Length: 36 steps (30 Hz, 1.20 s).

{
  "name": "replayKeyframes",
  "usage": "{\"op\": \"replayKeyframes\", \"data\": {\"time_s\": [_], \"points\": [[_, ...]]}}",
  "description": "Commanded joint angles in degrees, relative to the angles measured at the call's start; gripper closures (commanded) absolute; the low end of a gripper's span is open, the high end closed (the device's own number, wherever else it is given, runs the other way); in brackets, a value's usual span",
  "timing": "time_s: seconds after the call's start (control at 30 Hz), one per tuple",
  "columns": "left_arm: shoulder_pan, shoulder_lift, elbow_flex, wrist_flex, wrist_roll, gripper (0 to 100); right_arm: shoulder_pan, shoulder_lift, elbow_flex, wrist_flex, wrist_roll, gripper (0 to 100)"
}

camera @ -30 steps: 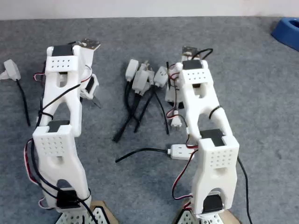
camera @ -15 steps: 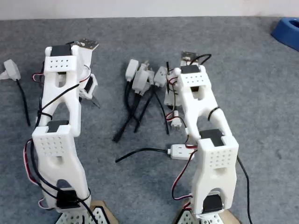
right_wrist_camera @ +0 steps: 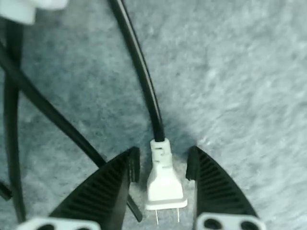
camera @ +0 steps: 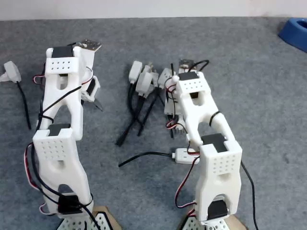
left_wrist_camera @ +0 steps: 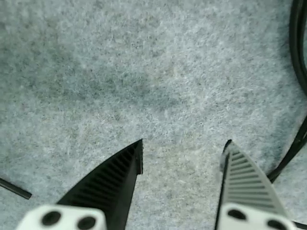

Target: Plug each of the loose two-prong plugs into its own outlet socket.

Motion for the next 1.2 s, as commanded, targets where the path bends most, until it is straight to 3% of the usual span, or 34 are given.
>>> {"op": "replayKeyframes", "data": {"time_s": [0.0,0.1,0.5,0.9,1.03,1.17], "points": [[-0.40,-3.38,-0.22,0.00,-0.53,73,-0.57,-0.48,0.13,-0.92,1.05,89.3],[-0.40,-3.47,-0.22,0.09,-0.53,73,-0.57,1.27,-0.04,-0.66,1.05,99.8],[0.40,-3.38,-0.22,0.09,-0.53,73,0.40,-0.84,-2.95,5.32,5.54,99.2],[10.77,-3.91,-5.05,2.20,-3.69,73,10.07,-39.87,-2.51,18.07,19.69,99.2],[12.53,-5.05,-11.03,4.22,1.93,73,8.31,-54.46,5.32,20.35,21.45,99.2],[14.29,-11.38,-9.45,4.31,3.69,73,6.02,-72.31,22.11,16.92,21.80,99.2]]}}
